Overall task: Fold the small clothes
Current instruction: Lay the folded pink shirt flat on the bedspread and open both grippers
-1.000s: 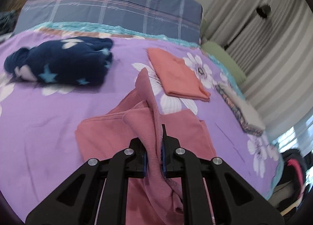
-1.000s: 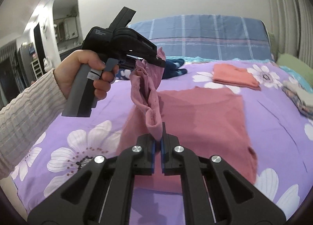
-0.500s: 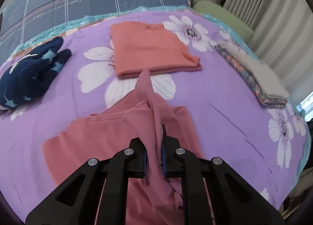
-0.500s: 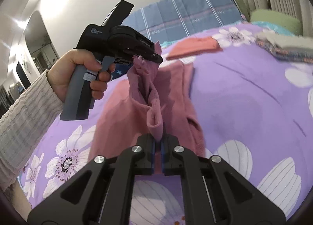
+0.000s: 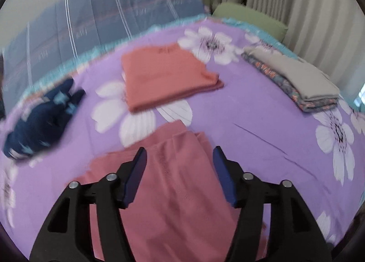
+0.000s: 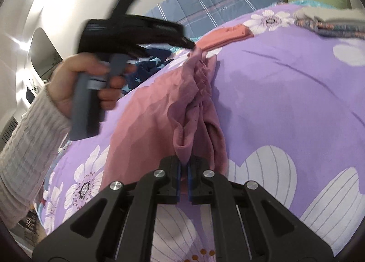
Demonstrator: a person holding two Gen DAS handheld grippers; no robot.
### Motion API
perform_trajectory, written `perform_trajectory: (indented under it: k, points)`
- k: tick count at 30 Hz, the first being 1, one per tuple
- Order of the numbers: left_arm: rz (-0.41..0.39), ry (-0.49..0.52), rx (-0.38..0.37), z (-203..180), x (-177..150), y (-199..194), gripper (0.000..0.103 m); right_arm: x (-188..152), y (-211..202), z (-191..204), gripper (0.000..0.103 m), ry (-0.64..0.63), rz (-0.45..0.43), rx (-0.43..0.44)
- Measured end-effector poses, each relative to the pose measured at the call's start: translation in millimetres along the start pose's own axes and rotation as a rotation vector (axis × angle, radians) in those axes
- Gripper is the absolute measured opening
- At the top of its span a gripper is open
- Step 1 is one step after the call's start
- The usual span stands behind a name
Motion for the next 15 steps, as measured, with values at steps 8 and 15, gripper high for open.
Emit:
perform_trajectory:
  k: [8,15]
  points:
    - [-0.078,0.049,0.094,33.8,-104.6,-71.2,0.075,-2.4,1.0,-6.2,0.005,0.054,0.015,0.037]
    - [-0.072,-0.081,0.077,56.0,-200.2,-110.4,0.09,0.3,0.5,-5.7,0.009,0.083,0.026,0.046]
Point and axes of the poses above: each gripper's, at about its wrist camera, not at the fingertips, and y roughly the way its jaws point, z to its left, x to its top, the point moved 3 cm from there along y, roughly the way its jaws point, and after that the axes turned 11 degrees about -y, right-handed, at the moved point
